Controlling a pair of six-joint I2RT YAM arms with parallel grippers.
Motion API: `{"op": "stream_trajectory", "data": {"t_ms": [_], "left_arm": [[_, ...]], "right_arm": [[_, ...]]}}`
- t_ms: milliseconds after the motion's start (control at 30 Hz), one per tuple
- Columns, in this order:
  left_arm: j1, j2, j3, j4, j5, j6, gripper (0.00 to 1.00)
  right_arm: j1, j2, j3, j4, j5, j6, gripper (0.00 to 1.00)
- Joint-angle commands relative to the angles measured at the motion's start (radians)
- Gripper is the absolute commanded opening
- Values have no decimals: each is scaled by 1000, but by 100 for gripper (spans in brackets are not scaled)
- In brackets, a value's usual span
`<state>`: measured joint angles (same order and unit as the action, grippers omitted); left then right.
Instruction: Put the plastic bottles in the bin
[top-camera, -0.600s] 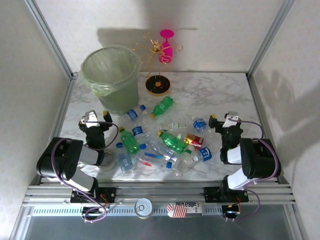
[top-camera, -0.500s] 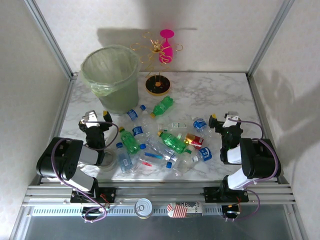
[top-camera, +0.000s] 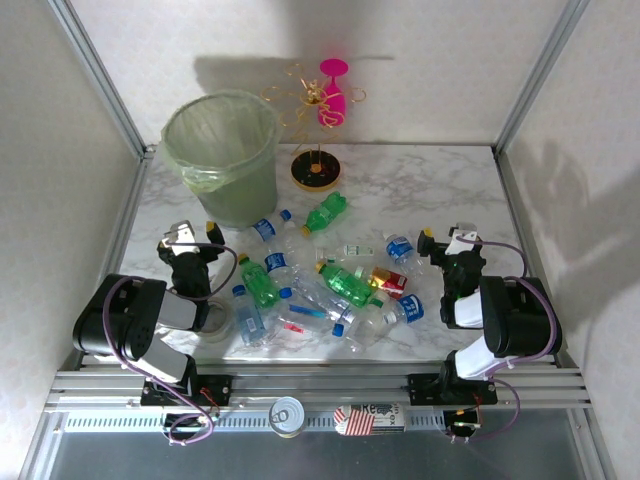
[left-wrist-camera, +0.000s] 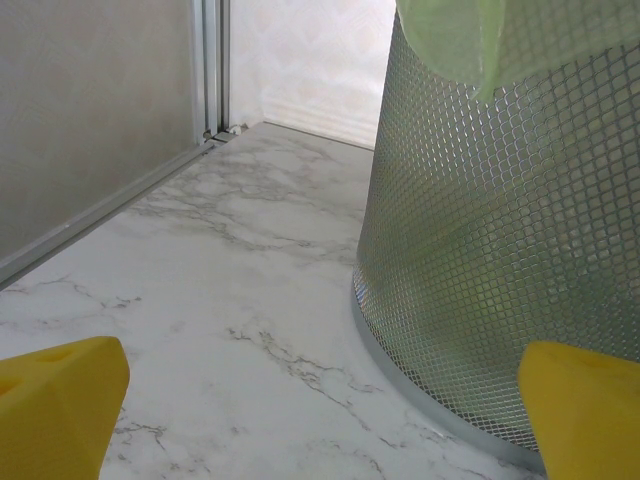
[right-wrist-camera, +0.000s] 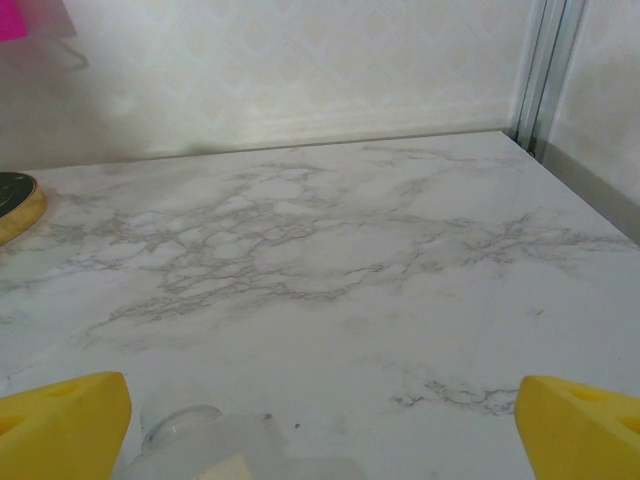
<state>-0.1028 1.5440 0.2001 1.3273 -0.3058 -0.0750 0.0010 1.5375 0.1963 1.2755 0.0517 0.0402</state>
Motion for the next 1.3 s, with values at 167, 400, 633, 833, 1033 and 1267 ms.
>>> {"op": "stream_trajectory", "data": {"t_ms": [167,400,633,833,1033,1267], "left_arm": [[11,2,7,12,14,-9,99],[10,1,8,13,16,-9,99],[9,0,7,18,14,-7,99],[-12,-154,79,-227,-69,-6,99],[-16,-341,180,-539,-111,-112,99],[-20,-475,299,-902,30,-449,99]], "right_arm": [[6,10,20,23,12,-11,99],[6,10,18,25,11,-11,99],[6,0,15,26,19,-5,99],[7,-185,52,-205,72,8,99],[8,-289,210,-553,68,147,99],[21,-296,461,-1164,-55,376,99]]}}
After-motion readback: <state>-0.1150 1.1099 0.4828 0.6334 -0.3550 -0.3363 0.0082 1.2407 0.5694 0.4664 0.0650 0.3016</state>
